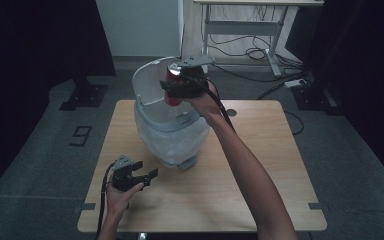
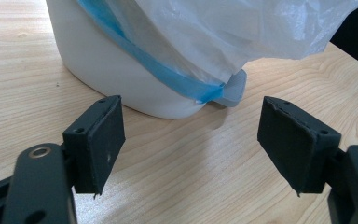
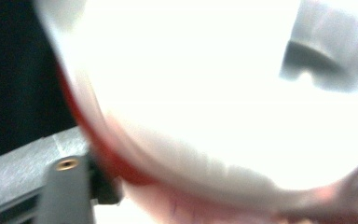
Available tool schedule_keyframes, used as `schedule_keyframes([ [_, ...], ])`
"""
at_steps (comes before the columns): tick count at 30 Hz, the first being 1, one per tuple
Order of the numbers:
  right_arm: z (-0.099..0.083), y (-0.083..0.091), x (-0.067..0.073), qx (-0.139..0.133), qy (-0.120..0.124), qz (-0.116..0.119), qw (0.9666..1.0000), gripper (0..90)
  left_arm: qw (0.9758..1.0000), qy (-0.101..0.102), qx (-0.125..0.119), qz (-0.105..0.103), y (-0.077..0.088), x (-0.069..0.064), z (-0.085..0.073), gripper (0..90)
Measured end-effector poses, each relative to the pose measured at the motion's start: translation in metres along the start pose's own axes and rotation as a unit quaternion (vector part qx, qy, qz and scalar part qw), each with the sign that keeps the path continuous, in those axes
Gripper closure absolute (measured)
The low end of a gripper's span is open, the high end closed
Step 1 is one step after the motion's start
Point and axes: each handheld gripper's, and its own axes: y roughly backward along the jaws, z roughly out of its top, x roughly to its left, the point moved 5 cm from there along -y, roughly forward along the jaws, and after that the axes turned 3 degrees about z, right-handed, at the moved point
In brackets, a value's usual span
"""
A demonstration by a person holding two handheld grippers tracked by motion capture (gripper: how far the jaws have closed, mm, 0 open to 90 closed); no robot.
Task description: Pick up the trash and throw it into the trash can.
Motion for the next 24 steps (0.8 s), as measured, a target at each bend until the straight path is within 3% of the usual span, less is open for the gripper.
schedule_keyframes([
  [1,0.000,0.000,0.000,0.000,0.000,0.000,1.0000,22.6,1.0000,0.000,0.000,0.000,0.000,0.000,0.000,22.6],
  [3,-0.003,-0.001,-0.001,0.009,-0.015,0.002,0.9998,12.7,1.0000,0.001,-0.002,0.001,0.001,0.001,0.000,22.6],
  [10,-0.007,0.012,-0.003,0.002,-0.015,0.005,0.9999,13.2,1.0000,0.001,-0.002,0.002,0.001,0.002,0.001,22.5],
  [17,-0.021,0.052,-0.018,-0.009,-0.011,-0.011,0.9998,15.5,1.0000,0.000,0.000,0.003,0.000,0.001,0.000,22.6],
  [18,-0.032,0.067,-0.024,-0.010,-0.009,-0.020,0.9997,16.0,1.0000,0.001,0.001,0.005,0.000,0.001,0.000,22.5],
  [20,-0.036,0.072,-0.027,-0.009,-0.005,-0.026,0.9996,16.0,1.0000,0.001,0.001,0.008,0.000,0.002,0.000,22.4],
  [24,-0.063,0.101,-0.039,-0.014,-0.008,-0.046,0.9988,16.9,0.9999,0.005,-0.001,0.014,0.000,0.003,0.000,21.9],
])
